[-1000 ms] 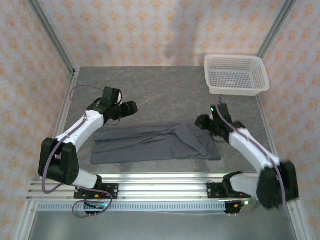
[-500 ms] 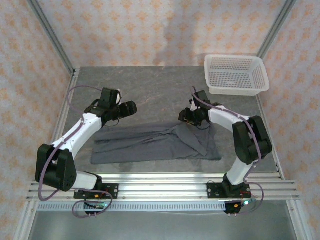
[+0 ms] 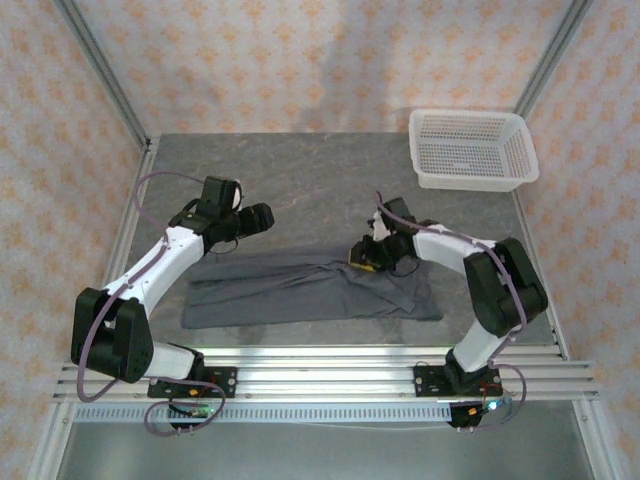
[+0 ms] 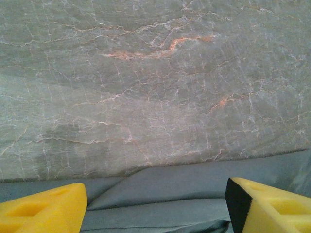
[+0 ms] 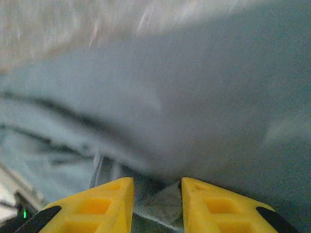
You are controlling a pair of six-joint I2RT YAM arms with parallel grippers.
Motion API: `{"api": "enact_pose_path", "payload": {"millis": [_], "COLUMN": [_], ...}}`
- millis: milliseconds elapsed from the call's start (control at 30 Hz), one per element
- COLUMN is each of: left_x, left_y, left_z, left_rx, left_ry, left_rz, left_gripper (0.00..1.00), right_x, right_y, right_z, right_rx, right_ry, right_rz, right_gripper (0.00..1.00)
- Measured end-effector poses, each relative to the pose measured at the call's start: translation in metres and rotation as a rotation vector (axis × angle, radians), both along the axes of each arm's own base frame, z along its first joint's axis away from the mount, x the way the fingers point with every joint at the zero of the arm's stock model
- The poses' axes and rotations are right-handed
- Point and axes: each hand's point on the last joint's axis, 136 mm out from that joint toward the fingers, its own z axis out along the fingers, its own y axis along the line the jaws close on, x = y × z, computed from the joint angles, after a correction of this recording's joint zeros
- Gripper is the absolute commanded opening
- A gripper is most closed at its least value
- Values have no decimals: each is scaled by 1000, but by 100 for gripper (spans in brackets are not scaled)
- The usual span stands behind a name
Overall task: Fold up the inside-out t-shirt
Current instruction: Smooth out the T-shirt at the center of the table, then rotate the T-shirt at the center of the table.
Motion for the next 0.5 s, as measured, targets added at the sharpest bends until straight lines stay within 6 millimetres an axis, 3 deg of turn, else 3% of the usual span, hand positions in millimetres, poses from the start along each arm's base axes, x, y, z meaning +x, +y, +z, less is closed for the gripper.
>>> {"api": "enact_pose_path", "payload": {"millis": [133,233,333,400,500], "left_x": [0,0,-1,-3,-12], "left_y": [0,-1,-2,-4,-9], "left_z": [-2,-4,-4,-5,-13], "left_rx": [0,-6,-18,-20,-24], "left_ry": [5,14,20,29,72], "left_rz": [0,0,7,8,15], "left_gripper": [76,71,44,1,0], "right_x": [-37,-37,-17,6,35], "right_y": [20,20,3,-21,-61], "right_z": [7,23,43,47,36], "right_rx": [78,127,152,120,10], "right_ry": [51,34,-27,-71,-106], "right_rz": [89,88,13,-92,-251], "right_gripper": [28,29,26,15,7]}}
